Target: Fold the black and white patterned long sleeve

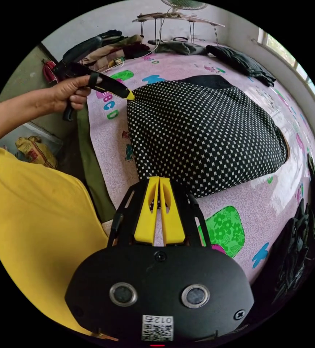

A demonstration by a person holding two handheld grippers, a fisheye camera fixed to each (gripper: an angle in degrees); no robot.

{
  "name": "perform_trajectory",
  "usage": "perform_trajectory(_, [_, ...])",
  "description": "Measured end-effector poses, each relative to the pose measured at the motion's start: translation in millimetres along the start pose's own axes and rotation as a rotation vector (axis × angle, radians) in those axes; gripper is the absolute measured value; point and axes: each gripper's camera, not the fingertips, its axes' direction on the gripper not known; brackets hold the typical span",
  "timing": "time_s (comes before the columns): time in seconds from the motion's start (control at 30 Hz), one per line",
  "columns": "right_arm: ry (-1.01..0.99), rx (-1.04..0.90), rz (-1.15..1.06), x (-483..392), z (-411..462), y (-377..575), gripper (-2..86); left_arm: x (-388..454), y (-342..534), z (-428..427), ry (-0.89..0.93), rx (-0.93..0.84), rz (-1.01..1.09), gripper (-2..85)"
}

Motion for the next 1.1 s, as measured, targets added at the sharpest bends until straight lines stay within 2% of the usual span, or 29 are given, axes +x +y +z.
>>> perform_trajectory(0.1, [0.048,0.001,-0.017,-12,-1,1,0.0,0,5,0,0.009,0.006,-0.002,-0.2])
perform_trajectory(0.23, [0.033,0.059,0.122,-17,0,13,0.2,3,16,-3,-0.008,0.035,-0.017,-0.2])
perform_trajectory(0.37, [0.053,0.067,0.138,-23,0,16,0.1,3,27,6,-0.013,0.019,-0.023,-0.1])
perform_trajectory(0.5, [-0.088,0.014,0.136,-13,-17,10,0.0,-1,42,1,-0.015,0.091,-0.081,-0.2])
perform_trajectory(0.57, [-0.108,0.131,0.17,1,-42,15,0.0,3,46,-5,-0.029,0.134,-0.073,-0.2])
perform_trajectory(0.67, [0.006,0.217,0.272,29,-55,14,0.0,8,45,-6,-0.042,0.179,-0.034,-0.2])
perform_trajectory(0.8, [0.05,0.196,0.355,62,-39,6,0.0,-10,34,21,-0.012,0.109,-0.098,-0.2])
perform_trajectory(0.87, [0.012,0.122,0.359,76,-17,4,0.0,-18,33,33,0.001,0.091,-0.109,-0.2])
perform_trajectory(0.97, [-0.045,0.122,0.347,86,-25,2,0.0,-25,33,36,0.027,0.068,-0.138,-0.2])
perform_trajectory(1.1, [0.016,0.216,0.349,116,-48,1,0.0,-9,35,12,-0.027,0.137,-0.066,-0.2])
